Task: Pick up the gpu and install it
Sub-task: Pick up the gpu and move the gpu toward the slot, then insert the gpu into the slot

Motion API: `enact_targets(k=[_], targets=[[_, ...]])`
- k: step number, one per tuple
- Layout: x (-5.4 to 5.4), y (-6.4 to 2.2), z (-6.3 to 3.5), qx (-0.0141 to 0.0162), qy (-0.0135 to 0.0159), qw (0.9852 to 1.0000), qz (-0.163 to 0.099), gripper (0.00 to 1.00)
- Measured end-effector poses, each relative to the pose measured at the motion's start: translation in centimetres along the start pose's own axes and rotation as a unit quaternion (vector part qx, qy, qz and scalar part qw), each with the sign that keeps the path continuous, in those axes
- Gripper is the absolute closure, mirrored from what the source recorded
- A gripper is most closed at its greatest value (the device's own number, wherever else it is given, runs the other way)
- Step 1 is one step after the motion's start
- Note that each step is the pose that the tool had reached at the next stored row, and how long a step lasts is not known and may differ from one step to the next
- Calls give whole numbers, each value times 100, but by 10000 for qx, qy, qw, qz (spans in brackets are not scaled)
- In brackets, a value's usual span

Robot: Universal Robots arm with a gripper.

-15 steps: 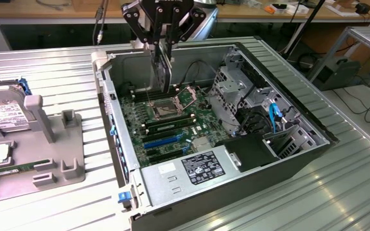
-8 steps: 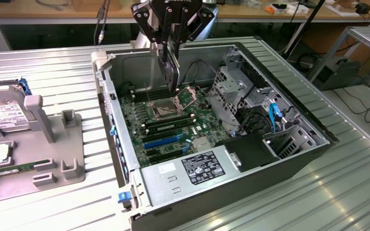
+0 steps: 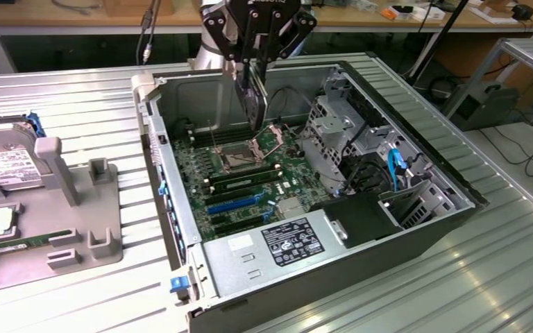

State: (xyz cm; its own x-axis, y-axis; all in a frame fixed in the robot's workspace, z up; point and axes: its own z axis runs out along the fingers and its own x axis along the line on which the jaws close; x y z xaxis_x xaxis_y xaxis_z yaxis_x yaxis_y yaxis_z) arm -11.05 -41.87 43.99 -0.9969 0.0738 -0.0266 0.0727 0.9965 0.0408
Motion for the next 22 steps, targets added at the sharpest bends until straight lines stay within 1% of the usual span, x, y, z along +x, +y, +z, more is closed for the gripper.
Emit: enact_targets(k=[3, 6, 22], targets=[[-79, 6, 2, 0, 0, 10000, -1, 73], [-109, 7, 3, 0, 0, 10000, 0, 73], [-110, 8, 3, -2, 3, 10000, -82, 73]])
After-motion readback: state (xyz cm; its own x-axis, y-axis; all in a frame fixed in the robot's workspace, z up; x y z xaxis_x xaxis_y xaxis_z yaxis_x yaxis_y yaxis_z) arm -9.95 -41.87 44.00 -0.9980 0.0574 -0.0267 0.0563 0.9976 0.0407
